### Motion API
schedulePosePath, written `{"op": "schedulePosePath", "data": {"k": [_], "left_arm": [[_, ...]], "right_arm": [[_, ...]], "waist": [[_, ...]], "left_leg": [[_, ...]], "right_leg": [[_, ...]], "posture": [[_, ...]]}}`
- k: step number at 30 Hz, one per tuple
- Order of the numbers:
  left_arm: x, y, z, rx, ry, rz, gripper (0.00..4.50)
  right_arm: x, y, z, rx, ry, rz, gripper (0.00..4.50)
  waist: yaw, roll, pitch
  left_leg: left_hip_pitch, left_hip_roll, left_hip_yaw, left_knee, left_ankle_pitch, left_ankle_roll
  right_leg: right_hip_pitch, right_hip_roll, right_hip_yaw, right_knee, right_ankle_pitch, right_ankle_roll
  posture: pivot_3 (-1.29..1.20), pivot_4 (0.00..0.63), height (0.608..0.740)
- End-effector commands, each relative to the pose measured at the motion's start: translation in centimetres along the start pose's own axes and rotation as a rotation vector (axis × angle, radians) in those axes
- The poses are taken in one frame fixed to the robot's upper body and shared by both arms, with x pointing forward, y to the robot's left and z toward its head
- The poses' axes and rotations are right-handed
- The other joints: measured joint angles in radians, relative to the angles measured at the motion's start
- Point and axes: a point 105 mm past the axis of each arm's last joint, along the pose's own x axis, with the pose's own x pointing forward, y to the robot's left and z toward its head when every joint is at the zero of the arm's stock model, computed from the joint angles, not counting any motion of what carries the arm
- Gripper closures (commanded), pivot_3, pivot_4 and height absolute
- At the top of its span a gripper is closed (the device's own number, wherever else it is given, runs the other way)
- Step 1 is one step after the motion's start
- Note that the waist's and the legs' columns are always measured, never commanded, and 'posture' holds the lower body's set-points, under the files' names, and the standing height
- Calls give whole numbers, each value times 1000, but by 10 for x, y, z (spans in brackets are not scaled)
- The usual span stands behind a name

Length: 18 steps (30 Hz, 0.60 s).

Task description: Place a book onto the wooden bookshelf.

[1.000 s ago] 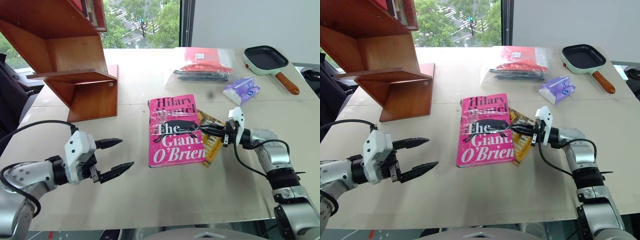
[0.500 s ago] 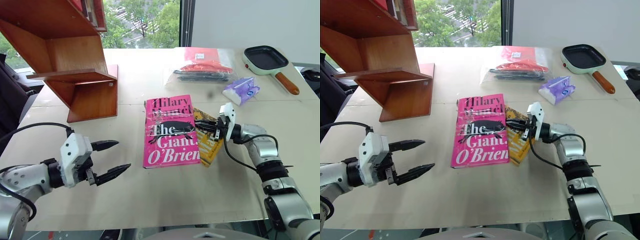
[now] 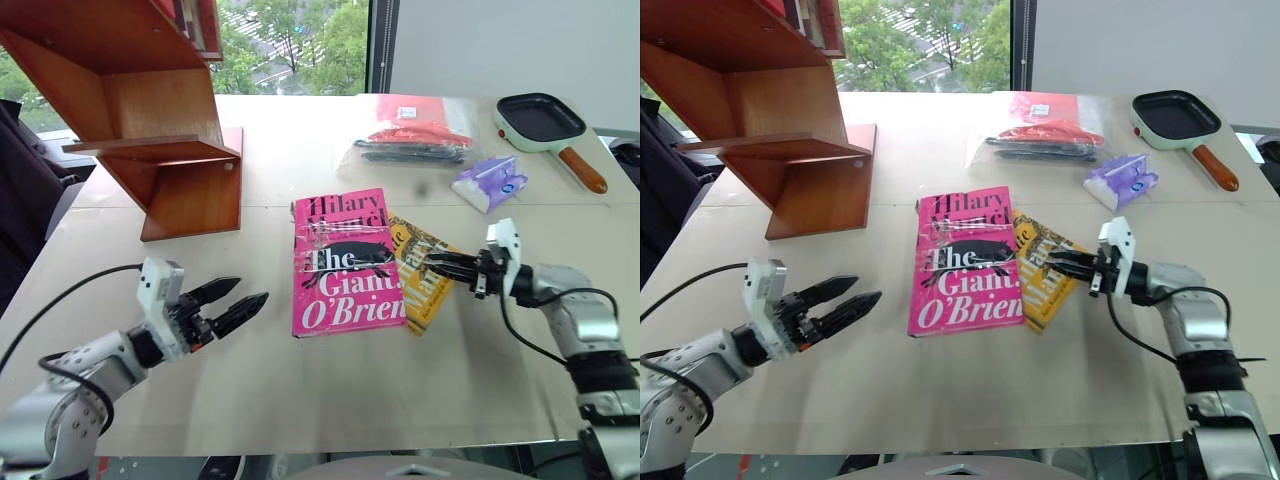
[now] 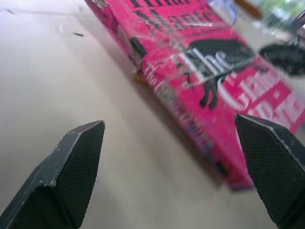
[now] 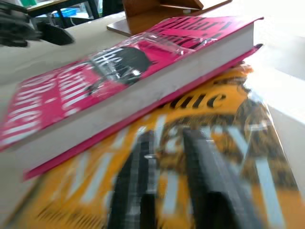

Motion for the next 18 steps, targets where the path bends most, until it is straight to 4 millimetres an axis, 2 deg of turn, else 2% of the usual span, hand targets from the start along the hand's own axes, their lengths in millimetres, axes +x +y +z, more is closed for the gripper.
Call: {"op": "schedulePosePath", "data": {"k": [1, 2, 4, 5, 8, 11, 14, 18], "left_arm": [[13, -7, -3, -174, 22, -129, 0], [18, -5, -7, -223, 47, -155, 0], [32, 1, -19, -308, 133, -196, 0], [39, 7, -26, -341, 183, -199, 0], [51, 18, -36, -358, 270, -192, 0], [69, 21, -30, -417, 256, -230, 0], [85, 19, -29, -443, 265, -266, 0], [96, 16, -27, -479, 256, -310, 0]], "right_arm": [[-18, 24, 27, -48, -38, 8, 1891], [-23, 34, 29, -55, -24, 6, 1522], [-36, 56, 28, -59, 21, 8, 416], [-42, 65, 27, -58, 46, 8, 72], [-50, 80, 28, -50, 71, -5, 72], [-56, 90, 32, -67, 69, -32, 72], [-58, 91, 43, -148, 11, -105, 72], [-63, 93, 41, -149, 3, -150, 72]], "waist": [[-2, 0, 0], [0, 0, 0], [4, 0, 0], [6, 0, 0], [10, -3, -2], [14, -1, -4], [24, -1, -4], [30, 1, -5]], "left_leg": [[0, 0, -1, 0, 0, 0], [0, 0, 0, 0, 0, 0], [0, -1, -1, 0, 0, 0], [0, -1, -1, 0, 0, 0], [0, -2, -1, 0, 0, 0], [2, -3, -1, 2, 0, 0], [2, -8, -6, 4, 0, 0], [2, -11, -11, 5, 0, 0]], "right_leg": [[0, 0, 0, 0, 0, 0], [0, 1, -1, 1, 0, 0], [1, 1, -3, 1, -1, 0], [1, 1, -4, 1, -1, 1], [2, 1, -4, 0, -2, 3], [4, 0, -1, 0, -3, 4], [6, 0, 0, 0, -3, 4], [9, -1, 0, 0, -3, 4]], "posture": [[0, 150, 731], [0, 150, 731], [0, 150, 731], [0, 150, 731], [0, 150, 731], [0, 150, 731], [0, 150, 731], [0, 150, 731]]}}
